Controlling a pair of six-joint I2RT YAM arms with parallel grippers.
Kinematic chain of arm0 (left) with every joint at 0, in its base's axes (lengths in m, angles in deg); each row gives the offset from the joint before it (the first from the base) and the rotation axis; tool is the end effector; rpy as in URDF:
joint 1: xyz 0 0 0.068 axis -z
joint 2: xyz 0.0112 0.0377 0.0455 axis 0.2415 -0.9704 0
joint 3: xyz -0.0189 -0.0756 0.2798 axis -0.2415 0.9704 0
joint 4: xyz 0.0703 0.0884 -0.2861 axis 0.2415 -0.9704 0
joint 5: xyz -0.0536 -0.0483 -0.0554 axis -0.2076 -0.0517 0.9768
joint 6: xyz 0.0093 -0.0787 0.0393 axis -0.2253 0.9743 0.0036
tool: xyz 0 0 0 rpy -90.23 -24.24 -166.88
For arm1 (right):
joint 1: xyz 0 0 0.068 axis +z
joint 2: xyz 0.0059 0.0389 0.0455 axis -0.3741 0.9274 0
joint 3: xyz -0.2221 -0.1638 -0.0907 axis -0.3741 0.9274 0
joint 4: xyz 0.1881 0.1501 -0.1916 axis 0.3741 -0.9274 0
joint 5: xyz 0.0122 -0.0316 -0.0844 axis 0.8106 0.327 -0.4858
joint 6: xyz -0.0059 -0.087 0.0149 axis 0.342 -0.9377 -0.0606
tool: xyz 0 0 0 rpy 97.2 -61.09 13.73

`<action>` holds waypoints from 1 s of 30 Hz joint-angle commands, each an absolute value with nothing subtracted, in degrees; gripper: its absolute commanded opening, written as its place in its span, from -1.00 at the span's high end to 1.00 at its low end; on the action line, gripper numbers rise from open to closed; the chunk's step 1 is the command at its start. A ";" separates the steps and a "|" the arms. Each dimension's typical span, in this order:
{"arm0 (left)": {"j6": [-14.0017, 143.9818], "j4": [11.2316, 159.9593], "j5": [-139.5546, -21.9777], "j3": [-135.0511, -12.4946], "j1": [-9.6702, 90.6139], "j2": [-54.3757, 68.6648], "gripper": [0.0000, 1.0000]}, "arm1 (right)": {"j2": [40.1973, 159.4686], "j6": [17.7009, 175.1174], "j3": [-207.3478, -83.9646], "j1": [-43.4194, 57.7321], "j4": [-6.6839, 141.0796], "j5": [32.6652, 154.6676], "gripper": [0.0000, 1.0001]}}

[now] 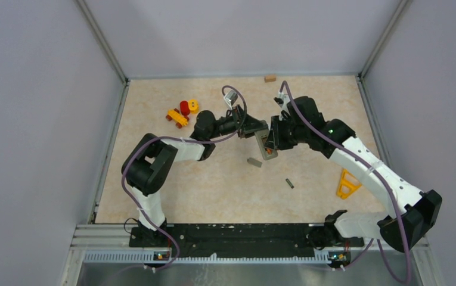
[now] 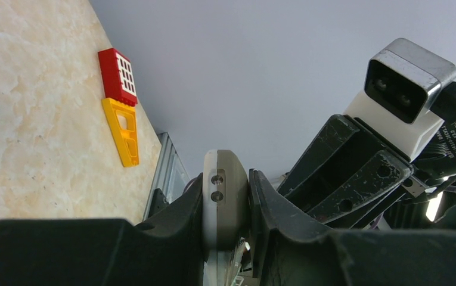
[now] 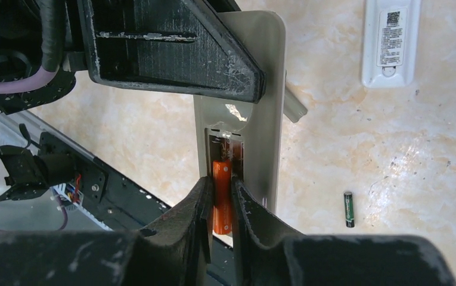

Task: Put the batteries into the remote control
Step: Load the battery into the remote control.

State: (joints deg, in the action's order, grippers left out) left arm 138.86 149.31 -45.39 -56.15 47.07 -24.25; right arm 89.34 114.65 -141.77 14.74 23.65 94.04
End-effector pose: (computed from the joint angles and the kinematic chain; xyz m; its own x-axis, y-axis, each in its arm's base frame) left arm 0.3524 -0.2945 0.2188 -0.9386 -0.2496 -0.2384 0.2717 -0.1086 -0.9562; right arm 0.2579 0.2060 0.3421 -0.7804 -0.0588 -0.6225 -0.3788 0.8365 0.3959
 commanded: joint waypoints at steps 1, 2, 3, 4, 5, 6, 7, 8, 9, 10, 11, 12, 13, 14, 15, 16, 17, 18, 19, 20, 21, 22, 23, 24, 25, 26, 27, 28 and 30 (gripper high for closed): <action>141.96 154.75 -45.77 -58.73 47.27 -24.24 1.00 | 89.15 114.78 -143.22 15.47 26.42 93.98 0.65; 142.08 154.44 -45.78 -58.81 47.26 -24.21 1.00 | 89.10 115.08 -143.01 15.47 26.82 94.08 0.65; 142.16 154.20 -45.85 -58.84 47.20 -24.20 1.00 | 89.18 115.26 -142.90 15.47 27.11 94.25 0.65; 142.31 154.08 -45.91 -58.85 47.23 -24.30 1.00 | 89.46 115.40 -142.95 15.47 27.04 94.37 0.65; 142.42 154.07 -45.96 -58.80 47.22 -24.30 1.00 | 89.76 115.51 -142.97 15.47 26.97 94.37 0.65; 142.43 154.07 -46.00 -58.83 47.26 -24.32 1.00 | 89.91 115.63 -142.91 15.47 27.01 94.42 0.64; 142.44 154.07 -46.01 -58.74 47.20 -24.37 1.00 | 89.94 115.85 -142.77 15.47 27.24 94.57 0.62; 142.56 154.02 -45.98 -58.73 47.23 -24.41 1.00 | 89.83 116.12 -142.71 15.47 27.48 94.63 0.60; 142.62 154.05 -45.96 -58.66 47.20 -24.46 1.00 | 89.73 116.39 -142.71 15.47 27.65 94.64 0.59; 142.71 154.07 -46.04 -58.60 47.20 -24.49 1.00 | 89.71 116.72 -142.75 15.47 27.70 94.53 0.58; 142.78 154.19 -46.17 -58.50 47.27 -24.54 1.00 | 89.69 117.13 -142.79 15.47 27.72 94.28 0.55; 142.94 154.31 -46.31 -58.47 47.20 -24.52 1.00 | 89.60 117.62 -142.82 15.47 27.87 94.02 0.54; 143.03 154.41 -46.33 -58.47 47.26 -24.66 1.00 | 89.59 118.05 -142.80 15.47 27.98 93.84 0.52; 143.28 154.56 -46.40 -58.47 47.20 -24.72 1.00 | 89.59 118.41 -142.80 15.47 28.06 93.56 0.50; 143.46 154.78 -46.54 -58.47 47.20 -24.82 1.00 | 89.52 118.98 -142.80 15.47 28.15 93.04 0.46; 143.75 154.96 -46.53 -58.47 47.20 -24.89 1.00 | 89.38 119.49 -142.80 15.47 28.22 92.71 0.41; 144.02 155.26 -46.63 -58.51 47.22 -24.91 1.00 | 89.15 119.89 -142.73 15.47 28.50 92.55 0.35; 144.39 155.60 -46.75 -58.43 47.20 -25.00 1.00 | 88.77 120.24 -142.56 15.47 29.07 92.46 0.27; 144.91 156.11 -46.83 -58.39 47.24 -25.20 1.00 | 88.20 120.41 -142.11 15.47 30.19 92.51 0.19; 145.55 156.55 -46.99 -58.39 47.21 -25.35 1.00 | 86.95 120.86 -141.33 15.47 31.68 92.65 0.13; 146.61 156.98 -47.01 -58.39 47.23 -25.55 1.00 | 86.03 121.52 -140.62 15.39 33.58 92.51 0.08; 148.01 157.80 -47.08 -58.38 47.20 -25.75 1.00 | 85.27 122.06 -140.07 15.34 34.71 92.32 0.06; 149.87 159.14 -47.16 -58.38 47.26 -26.04 1.00 | 84.59 122.46 -139.72 15.30 35.76 92.47 0.05; 151.54 159.88 -47.26 -58.34 47.27 -26.26 1.00 | 84.00 122.87 -139.38 15.30 36.87 92.64 0.05; 152.93 160.86 -47.41 -58.30 47.27 -26.43 1.00 | 83.47 123.29 -139.09 15.25 37.95 92.75 0.05; 154.15 161.66 -47.67 -58.29 47.25 -26.54 1.00 | 82.95 123.57 -138.78 15.21 38.78 92.74 0.05; 154.96 162.20 -47.76 -58.29 47.20 -26.52 1.00 | 82.55 123.80 -138.75 15.21 39.35 92.40 0.04; 155.36 162.32 -47.87 -58.34 47.26 -26.34 1.00 | 82.16 124.01 -138.74 15.14 39.56 91.88 0.03; 155.20 161.75 -47.88 -58.38 47.21 -25.68 1.00 | 81.83 124.04 -139.36 15.04 39.17 90.97 -0.01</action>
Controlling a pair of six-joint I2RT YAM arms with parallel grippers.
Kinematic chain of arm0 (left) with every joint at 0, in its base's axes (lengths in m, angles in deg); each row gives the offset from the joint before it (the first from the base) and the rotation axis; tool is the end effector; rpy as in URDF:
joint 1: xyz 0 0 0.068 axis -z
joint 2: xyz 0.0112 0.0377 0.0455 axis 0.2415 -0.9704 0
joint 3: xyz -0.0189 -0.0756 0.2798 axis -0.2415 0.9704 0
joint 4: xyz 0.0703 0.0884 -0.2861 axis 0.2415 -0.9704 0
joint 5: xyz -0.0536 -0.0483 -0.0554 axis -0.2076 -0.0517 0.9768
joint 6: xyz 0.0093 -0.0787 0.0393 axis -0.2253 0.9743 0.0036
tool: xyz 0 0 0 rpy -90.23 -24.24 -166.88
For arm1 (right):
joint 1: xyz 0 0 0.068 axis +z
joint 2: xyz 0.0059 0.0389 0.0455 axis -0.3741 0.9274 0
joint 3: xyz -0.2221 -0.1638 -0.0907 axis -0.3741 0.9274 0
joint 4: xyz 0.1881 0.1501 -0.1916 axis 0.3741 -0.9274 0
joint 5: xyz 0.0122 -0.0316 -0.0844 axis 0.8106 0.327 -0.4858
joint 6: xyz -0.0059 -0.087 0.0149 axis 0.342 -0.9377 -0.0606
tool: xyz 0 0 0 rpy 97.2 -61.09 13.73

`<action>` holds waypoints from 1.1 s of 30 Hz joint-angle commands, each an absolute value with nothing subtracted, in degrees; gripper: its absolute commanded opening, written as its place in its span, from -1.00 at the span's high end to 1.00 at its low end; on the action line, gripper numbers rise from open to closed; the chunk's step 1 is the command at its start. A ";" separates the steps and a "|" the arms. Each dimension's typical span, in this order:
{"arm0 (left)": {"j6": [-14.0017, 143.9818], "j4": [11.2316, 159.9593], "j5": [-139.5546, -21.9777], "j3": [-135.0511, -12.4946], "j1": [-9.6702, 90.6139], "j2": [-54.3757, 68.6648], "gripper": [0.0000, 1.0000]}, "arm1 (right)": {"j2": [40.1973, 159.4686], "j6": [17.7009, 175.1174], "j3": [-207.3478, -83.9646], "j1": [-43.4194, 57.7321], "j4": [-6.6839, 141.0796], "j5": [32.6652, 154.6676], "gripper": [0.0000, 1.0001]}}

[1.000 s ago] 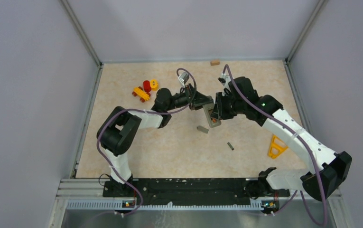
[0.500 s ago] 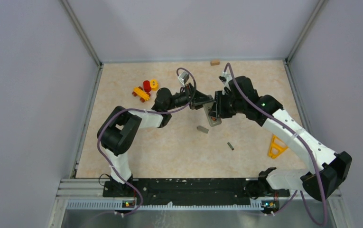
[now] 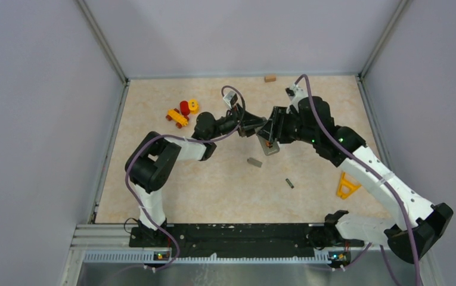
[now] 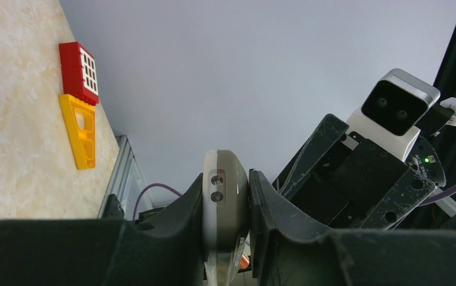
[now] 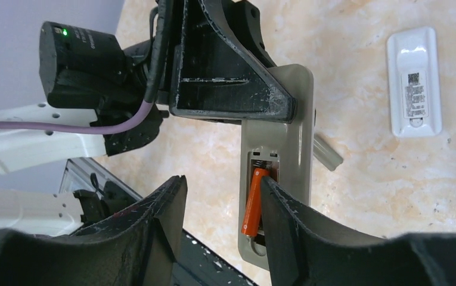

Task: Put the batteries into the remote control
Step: Load the battery into the remote control.

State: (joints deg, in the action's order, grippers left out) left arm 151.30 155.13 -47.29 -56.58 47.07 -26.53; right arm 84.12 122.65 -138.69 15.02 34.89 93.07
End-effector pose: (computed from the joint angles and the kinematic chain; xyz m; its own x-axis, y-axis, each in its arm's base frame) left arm 0.3564 -0.2948 0.2173 -0.9650 -0.2535 -0.0677 0.1210 -0.2011 -0.9721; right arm 0.2534 0.2029 0.3718 -0.7029 0.1483 -0.6957 -0.3566 0.7728 0.5250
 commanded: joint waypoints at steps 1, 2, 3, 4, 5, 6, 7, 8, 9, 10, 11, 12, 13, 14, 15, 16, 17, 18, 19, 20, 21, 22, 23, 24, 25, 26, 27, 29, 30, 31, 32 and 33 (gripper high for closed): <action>154.93 161.31 -47.94 -58.38 47.20 -25.38 1.00 | 81.74 123.97 -139.64 15.03 38.96 90.77 -0.02; 154.70 161.06 -47.98 -58.46 47.20 -25.02 1.00 | 81.60 124.04 -139.92 14.99 38.93 90.82 -0.03; 154.45 160.83 -48.01 -58.54 47.20 -24.83 1.00 | 81.34 124.07 -140.08 14.95 39.15 90.90 -0.04; 154.45 160.76 -48.06 -58.61 47.20 -24.65 1.00 | 81.02 124.13 -140.19 14.97 39.21 91.01 -0.06; 154.55 160.95 -48.19 -58.68 47.22 -24.53 1.00 | 80.73 124.17 -140.31 14.99 39.32 90.83 -0.09; 154.64 160.93 -48.37 -58.76 47.12 -24.38 1.00 | 80.19 124.21 -140.36 14.95 39.47 90.67 -0.14; 154.97 161.03 -48.71 -58.78 47.15 -24.22 1.00 | 79.43 124.46 -140.21 14.94 39.73 90.37 -0.22; 155.26 161.28 -49.06 -58.85 47.11 -24.09 1.00 | 78.42 124.74 -139.70 14.95 40.13 89.62 -0.33; 155.53 161.35 -49.31 -59.01 47.15 -23.95 1.00 | 77.08 125.32 -138.94 14.97 40.63 88.55 -0.42; 155.97 161.36 -49.76 -59.18 47.11 -23.89 1.00 | 75.07 126.01 -138.26 14.95 40.43 84.58 -0.46; 156.58 161.36 -49.89 -59.48 47.15 -23.80 1.00 | 73.15 126.67 -137.33 14.95 40.44 81.70 -0.49; 157.24 161.41 -50.10 -59.80 47.06 -23.71 1.00 | 70.95 127.41 -135.75 14.94 41.59 80.17 -0.53; 157.88 161.60 -50.43 -60.13 47.02 -23.59 1.00 | 68.97 128.46 -134.02 14.94 43.84 79.14 -0.57; 158.59 162.01 -50.83 -60.28 47.03 -23.38 1.00 | 66.90 130.07 -131.80 14.94 46.05 78.51 -0.60; 159.14 162.31 -51.16 -60.45 47.08 -23.25 1.00 | 65.27 131.77 -129.62 14.95 48.43 78.43 -0.64; 159.67 162.64 -51.47 -60.74 47.07 -23.07 1.00 | 63.73 133.67 -127.20 14.96 50.72 78.76 -0.66; 160.19 162.80 -51.75 -61.03 47.04 -22.90 1.00 | 62.76 135.70 -125.18 14.99 52.75 79.22 -0.68; 160.66 162.96 -52.19 -61.22 47.09 -22.65 1.00 | 62.10 137.67 -123.32 14.99 54.75 80.13 -0.69; 161.17 163.21 -52.61 -61.67 47.04 -22.46 1.00 | 61.77 139.43 -121.64 14.95 56.82 81.02 -0.70; 161.51 163.47 -53.02 -62.02 47.03 -22.17 1.00 | 61.54 141.21 -120.36 15.03 58.38 81.66 -0.71; 161.75 163.47 -53.35 -62.44 47.03 -21.87 1.00 | 61.27 143.28 -118.86 15.03 60.31 82.37 -0.72; 161.84 163.40 -53.67 -62.89 47.09 -21.60 1.00 | 60.96 145.06 -117.36 15.03 62.32 82.87 -0.72; 161.94 163.34 -53.93 -63.39 47.04 -21.34 1.00 | 60.59 147.28 -116.04 15.03 64.04 83.04 -0.72; 162.07 163.17 -53.94 -64.05 47.02 -21.19 1.00 | 60.16 149.14 -114.11 15.01 66.40 83.33 -0.73; 162.35 163.06 -53.95 -64.63 47.07 -21.16 1.00 | 59.74 150.62 -112.80 15.03 68.96 83.65 -0.73; 162.84 163.22 -54.05 -65.04 47.03 -21.18 1.00 | 59.38 151.69 -111.69 15.03 71.58 84.00 -0.73; 163.41 163.62 -54.31 -65.30 47.07 -21.16 1.00 | 59.22 152.42 -110.66 14.99 74.46 84.73 -0.73; 164.23 164.22 -54.43 -65.74 47.07 -21.29 1.00 | 59.31 154.06 -109.34 15.03 78.25 85.41 -0.72; 164.38 164.19 -54.40 -65.86 47.04 -21.25 1.00 | 59.44 154.80 -108.91 15.03 79.92 85.68 -0.72; 164.49 164.18 -54.42 -66.00 47.10 -21.17 1.00 | 59.59 155.01 -108.61 14.99 81.06 85.73 -0.72; 164.50 164.18 -54.37 -65.98 47.07 -21.16 1.00 | 59.85 155.13 -108.45 15.03 82.14 85.82 -0.72; 164.50 164.18 -54.41 -66.02 47.03 -21.14 1.00 | 59.99 155.23 -108.37 15.03 83.14 85.80 -0.72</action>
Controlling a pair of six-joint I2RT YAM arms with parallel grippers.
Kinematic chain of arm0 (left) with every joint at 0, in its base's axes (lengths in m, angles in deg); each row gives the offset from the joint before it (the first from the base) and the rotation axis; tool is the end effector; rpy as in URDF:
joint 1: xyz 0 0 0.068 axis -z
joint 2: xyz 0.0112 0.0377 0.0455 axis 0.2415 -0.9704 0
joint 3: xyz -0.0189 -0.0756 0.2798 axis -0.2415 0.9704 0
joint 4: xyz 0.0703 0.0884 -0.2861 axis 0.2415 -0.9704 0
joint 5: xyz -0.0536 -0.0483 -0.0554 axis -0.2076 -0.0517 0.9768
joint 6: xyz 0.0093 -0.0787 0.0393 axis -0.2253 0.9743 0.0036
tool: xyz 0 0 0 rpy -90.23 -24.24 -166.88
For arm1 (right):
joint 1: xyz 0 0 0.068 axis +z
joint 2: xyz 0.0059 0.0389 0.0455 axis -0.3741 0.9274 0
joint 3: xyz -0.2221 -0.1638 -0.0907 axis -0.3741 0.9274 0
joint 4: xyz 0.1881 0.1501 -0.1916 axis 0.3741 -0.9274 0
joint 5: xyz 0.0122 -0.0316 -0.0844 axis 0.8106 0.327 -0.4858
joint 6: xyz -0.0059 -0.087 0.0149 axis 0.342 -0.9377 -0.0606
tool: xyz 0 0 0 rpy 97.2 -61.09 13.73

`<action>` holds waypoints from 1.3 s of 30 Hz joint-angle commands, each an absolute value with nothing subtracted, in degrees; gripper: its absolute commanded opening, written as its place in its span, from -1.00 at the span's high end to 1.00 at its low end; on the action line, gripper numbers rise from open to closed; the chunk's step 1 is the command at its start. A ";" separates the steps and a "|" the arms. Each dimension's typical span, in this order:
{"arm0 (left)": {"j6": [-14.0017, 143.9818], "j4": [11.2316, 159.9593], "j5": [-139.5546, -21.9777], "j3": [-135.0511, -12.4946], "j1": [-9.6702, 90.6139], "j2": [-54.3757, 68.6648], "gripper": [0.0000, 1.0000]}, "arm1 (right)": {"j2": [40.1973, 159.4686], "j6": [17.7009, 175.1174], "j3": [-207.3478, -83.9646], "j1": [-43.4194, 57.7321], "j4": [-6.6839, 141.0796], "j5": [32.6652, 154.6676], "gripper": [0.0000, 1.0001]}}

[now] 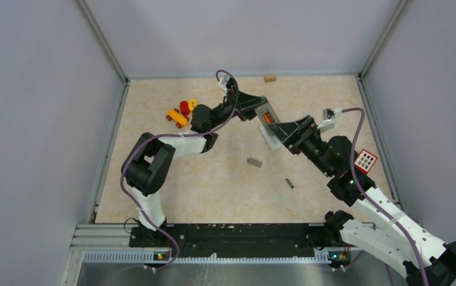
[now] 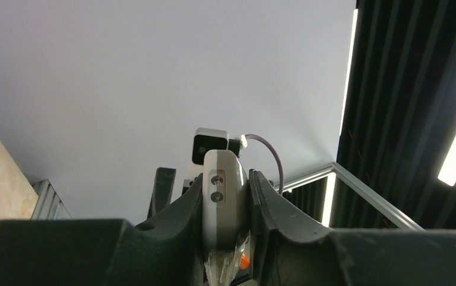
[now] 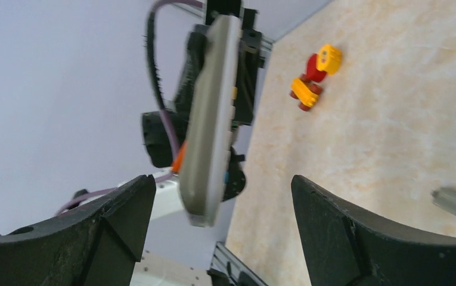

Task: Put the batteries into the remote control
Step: Load the battery into the remote control.

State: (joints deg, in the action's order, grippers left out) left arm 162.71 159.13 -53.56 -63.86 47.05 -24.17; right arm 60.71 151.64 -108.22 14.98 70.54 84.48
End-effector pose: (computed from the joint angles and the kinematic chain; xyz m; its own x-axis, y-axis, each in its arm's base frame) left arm 0.3697 -0.2953 0.2923 -0.9554 -0.2952 -0.0005 0.1249 -0.4026 -0.9068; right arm 0.2089 0.1545 0.3402 -0.5184 0.7150 -0.4691 -0.2591 0.3915 0.8829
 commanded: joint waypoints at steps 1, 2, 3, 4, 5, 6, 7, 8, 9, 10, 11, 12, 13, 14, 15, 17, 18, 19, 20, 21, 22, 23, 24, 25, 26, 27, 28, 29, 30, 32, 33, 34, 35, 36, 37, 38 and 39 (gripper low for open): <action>164.52 164.18 -54.40 -66.04 47.06 -21.11 1.00 | 60.12 155.28 -108.27 15.03 83.66 85.84 -0.72; 164.51 164.11 -54.38 -66.11 47.06 -21.13 1.00 | 60.29 155.29 -108.22 15.05 84.14 85.85 -0.72; 164.57 164.16 -54.38 -66.11 47.05 -21.16 1.00 | 60.40 155.41 -108.17 14.99 84.26 85.85 -0.72; 164.59 164.17 -54.40 -66.10 47.02 -21.16 1.00 | 60.51 155.47 -108.10 15.03 84.35 85.85 -0.72; 164.59 164.18 -54.34 -66.19 47.06 -21.18 1.00 | 60.50 155.58 -108.09 15.02 84.28 85.84 -0.72; 164.59 164.18 -54.33 -66.26 47.06 -21.24 1.00 | 60.50 155.79 -108.09 15.04 84.12 85.80 -0.72; 164.61 164.25 -54.42 -66.31 47.03 -21.25 1.00 | 60.50 156.03 -108.08 14.99 83.89 85.80 -0.69; 164.62 164.26 -54.41 -66.37 47.09 -21.25 1.00 | 60.51 156.34 -108.16 15.02 83.49 85.49 -0.65; 164.67 164.33 -54.39 -66.38 47.07 -21.25 1.00 | 60.67 156.48 -108.29 15.03 83.04 85.11 -0.60; 164.68 164.39 -54.39 -66.34 47.04 -21.33 1.00 | 60.78 156.56 -108.40 14.99 82.66 84.79 -0.52; 164.76 164.48 -54.40 -66.31 47.03 -21.33 1.00 | 61.15 156.57 -108.49 14.98 82.43 84.59 -0.45; 164.83 164.52 -54.43 -66.36 47.02 -21.38 1.00 | 61.59 156.56 -108.59 15.01 82.27 84.60 -0.39; 164.85 164.53 -54.42 -66.38 47.09 -21.47 1.00 | 62.10 156.71 -108.54 14.99 82.51 84.79 -0.31; 164.86 164.53 -54.35 -66.46 47.15 -21.51 1.00 | 62.69 156.89 -108.45 15.03 82.86 85.38 -0.23; 164.92 164.60 -54.29 -66.42 47.13 -21.59 1.00 | 63.15 157.01 -108.43 15.03 83.27 85.67 -0.16; 165.09 164.72 -54.26 -66.46 47.14 -21.68 1.00 | 63.78 157.30 -108.31 15.03 83.72 85.80 -0.07; 165.18 164.89 -54.17 -66.42 47.19 -21.75 1.00 | 63.91 157.39 -108.24 14.99 83.97 85.66 -0.01; 165.32 165.07 -54.14 -66.38 47.14 -21.77 1.00 | 64.02 157.48 -108.11 15.03 84.21 85.53 0.04; 165.44 165.24 -54.08 -66.19 47.19 -21.82 1.00 | 64.21 157.63 -107.96 15.03 84.60 85.49 0.14; 165.51 165.47 -54.16 -66.16 47.19 -21.86 1.00 | 64.39 157.68 -107.83 15.00 84.97 85.52 0.22; 165.55 165.63 -54.08 -66.05 47.19 -21.86 1.00 | 64.69 157.85 -107.83 15.01 85.16 85.75 0.28; 165.56 165.81 -54.07 -65.99 47.24 -21.86 1.00 | 64.98 158.13 -107.83 14.98 85.19 85.84 0.35; 165.56 166.07 -54.11 -65.90 47.32 -21.86 1.00 | 65.25 158.60 -107.75 14.98 85.14 85.84 0.40; 165.51 166.30 -54.03 -65.77 47.48 -21.86 1.00 | 65.44 159.06 -107.40 14.97 85.08 85.74 0.44; 165.43 166.43 -53.96 -65.64 47.58 -21.80 1.00 | 65.54 159.41 -107.22 14.95 84.92 85.64 0.48; 165.14 166.53 -53.88 -65.49 47.67 -21.66 1.00 | 65.64 159.77 -107.25 14.95 84.25 85.47 0.52; 164.86 166.44 -53.76 -65.31 47.64 -21.49 1.00 | 65.91 159.97 -107.54 14.97 82.98 85.26 0.56; 164.41 166.34 -53.71 -65.06 47.64 -21.31 1.00 | 66.13 159.93 -108.00 14.95 81.63 85.16 0.58; 163.88 166.25 -53.48 -64.92 47.68 -21.07 1.00 | 66.46 159.99 -108.70 14.99 79.60 85.01 0.59; 162.58 165.55 -53.41 -64.53 47.64 -20.37 1.00 | 67.47 159.40 -110.28 14.99 74.32 84.50 0.63; 161.98 165.24 -53.42 -64.39 47.71 -20.03 1.00 | 68.08 159.13 -111.25 14.95 71.65 84.19 0.64; 161.50 164.79 -53.33 -64.28 47.64 -19.76 1.00 | 68.57 158.58 -111.97 14.99 69.68 83.92 0.66; 161.11 164.45 -53.22 -64.27 47.64 -19.49 1.00 | 69.06 158.20 -112.50 14.97 68.30 83.65 0.69; 160.74 164.22 -53.17 -64.24 47.63 -19.27 1.00 | 69.51 158.11 -112.77 14.95 66.65 83.39 0.71; 160.39 163.94 -53.14 -64.13 47.63 -19.05 1.00 | 69.84 158.14 -112.90 14.95 65.47 83.17 0.72; 160.05 163.65 -53.04 -64.19 47.71 -18.83 1.00 | 70.14 158.03 -113.03 14.94 64.56 82.75 0.73; 159.62 163.46 -52.99 -64.18 47.71 -18.63 1.00 | 70.35 157.74 -113.15 14.94 63.71 82.43 0.72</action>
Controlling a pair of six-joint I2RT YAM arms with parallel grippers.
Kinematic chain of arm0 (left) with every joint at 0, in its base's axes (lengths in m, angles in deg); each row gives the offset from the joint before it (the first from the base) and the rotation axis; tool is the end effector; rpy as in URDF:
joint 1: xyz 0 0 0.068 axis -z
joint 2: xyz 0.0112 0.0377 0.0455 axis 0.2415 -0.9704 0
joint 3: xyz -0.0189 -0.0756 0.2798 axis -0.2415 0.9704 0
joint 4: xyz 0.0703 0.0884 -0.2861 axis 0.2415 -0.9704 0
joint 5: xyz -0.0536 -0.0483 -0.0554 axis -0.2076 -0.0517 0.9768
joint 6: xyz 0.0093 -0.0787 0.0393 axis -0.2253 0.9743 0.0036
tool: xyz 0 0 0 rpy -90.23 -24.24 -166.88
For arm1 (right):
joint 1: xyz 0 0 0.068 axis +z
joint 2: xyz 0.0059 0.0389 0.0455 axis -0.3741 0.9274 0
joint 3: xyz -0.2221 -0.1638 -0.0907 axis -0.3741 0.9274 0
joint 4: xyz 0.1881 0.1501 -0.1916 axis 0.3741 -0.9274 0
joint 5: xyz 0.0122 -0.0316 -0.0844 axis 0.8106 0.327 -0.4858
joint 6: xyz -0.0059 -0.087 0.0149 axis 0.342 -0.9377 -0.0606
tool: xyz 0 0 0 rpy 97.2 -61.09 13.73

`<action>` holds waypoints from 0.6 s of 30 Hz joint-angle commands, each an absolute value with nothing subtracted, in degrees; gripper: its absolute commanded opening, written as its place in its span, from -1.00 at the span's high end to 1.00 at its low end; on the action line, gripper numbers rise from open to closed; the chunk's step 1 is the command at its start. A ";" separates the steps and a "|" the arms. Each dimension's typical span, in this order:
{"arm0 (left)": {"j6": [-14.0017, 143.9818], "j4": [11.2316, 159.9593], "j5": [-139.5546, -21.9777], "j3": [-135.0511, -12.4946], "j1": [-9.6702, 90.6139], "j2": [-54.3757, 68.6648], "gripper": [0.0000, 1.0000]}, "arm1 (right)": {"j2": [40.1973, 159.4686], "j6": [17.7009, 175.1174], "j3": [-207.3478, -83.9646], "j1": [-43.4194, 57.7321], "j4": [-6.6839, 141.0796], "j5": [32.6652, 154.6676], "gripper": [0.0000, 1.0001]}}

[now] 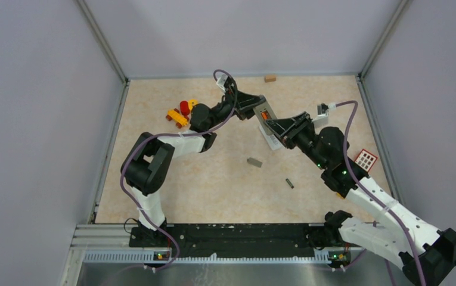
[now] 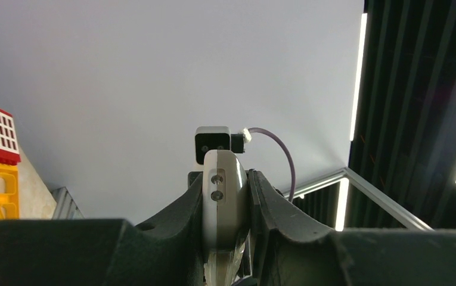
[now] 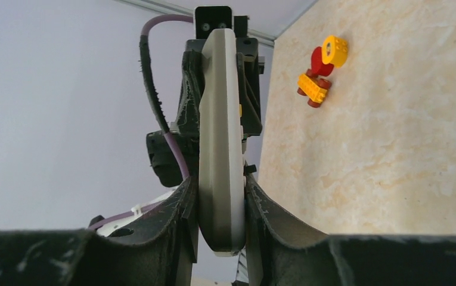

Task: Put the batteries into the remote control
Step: Load the battery into the remote control.

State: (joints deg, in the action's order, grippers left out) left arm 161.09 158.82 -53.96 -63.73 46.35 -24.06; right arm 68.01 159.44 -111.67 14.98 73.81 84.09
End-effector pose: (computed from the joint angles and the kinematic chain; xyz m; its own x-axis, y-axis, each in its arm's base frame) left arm 0.3736 -0.2904 0.2918 -0.9459 -0.3237 -0.0198 0.1529 -0.3913 -0.9075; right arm 0.2314 0.1707 0.3438 -0.5463 0.7631 -0.3453 -0.1768 0.2979 0.9381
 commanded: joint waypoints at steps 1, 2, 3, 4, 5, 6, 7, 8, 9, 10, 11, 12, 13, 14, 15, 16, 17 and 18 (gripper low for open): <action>159.07 163.16 -52.82 -64.17 47.69 -18.43 1.00 | 70.63 157.61 -113.32 15.00 62.76 82.16 0.72; 158.53 162.79 -52.75 -64.10 47.64 -18.17 1.00 | 70.79 157.60 -113.46 14.95 61.90 81.84 0.72; 157.74 162.34 -52.56 -63.97 47.69 -17.84 1.00 | 70.97 157.70 -113.71 14.94 60.75 81.50 0.71; 156.75 161.76 -52.33 -63.88 47.63 -17.52 1.00 | 71.18 157.64 -114.09 14.97 59.61 81.20 0.69; 155.53 160.76 -52.06 -63.69 47.47 -17.07 1.00 | 71.31 157.62 -114.40 14.95 58.61 80.92 0.65; 154.11 159.74 -51.92 -63.38 47.38 -16.58 1.00 | 71.35 157.27 -114.64 14.94 58.20 80.92 0.55; 152.66 158.82 -51.56 -63.08 47.23 -16.07 1.00 | 71.21 156.51 -114.62 14.94 58.72 81.23 0.37; 150.97 158.01 -51.03 -62.90 46.86 -15.69 1.00 | 70.89 155.11 -114.65 14.94 59.67 81.70 0.17; 149.18 157.04 -50.31 -62.75 46.45 -15.37 1.00 | 70.59 153.61 -114.67 14.94 60.87 82.29 -0.02; 147.47 156.10 -49.53 -62.55 45.98 -15.13 1.00 | 70.19 151.80 -114.75 14.94 62.05 83.23 -0.20; 145.86 155.41 -48.31 -62.36 45.63 -15.06 1.00 | 69.54 149.90 -114.64 14.94 64.04 84.45 -0.32; 144.01 154.94 -46.68 -62.48 45.10 -15.35 1.00 | 68.85 148.20 -114.19 14.87 66.87 85.56 -0.42; 143.00 154.46 -45.40 -62.42 44.63 -15.52 1.00 | 68.00 146.53 -113.58 14.79 69.90 86.65 -0.50; 142.36 154.50 -44.83 -61.97 44.16 -15.58 1.00 | 66.98 145.92 -112.94 14.73 71.90 87.75 -0.58; 141.93 154.94 -44.04 -61.49 43.61 -15.77 1.00 | 66.09 145.33 -112.32 14.68 73.56 88.21 -0.62; 141.64 155.14 -43.16 -61.03 43.13 -15.82 1.00 | 65.22 144.71 -111.58 14.60 75.09 88.53 -0.67; 141.49 155.51 -42.53 -60.61 42.66 -15.82 1.00 | 64.10 144.41 -110.99 14.59 76.11 88.50 -0.68; 141.47 155.98 -41.97 -60.24 42.18 -15.80 1.00 | 63.57 144.02 -110.57 14.53 76.52 88.41 -0.69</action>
State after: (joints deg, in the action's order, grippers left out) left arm 145.02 152.48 -46.33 -61.98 44.01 -18.13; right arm 67.26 148.97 -111.98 14.91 69.40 86.45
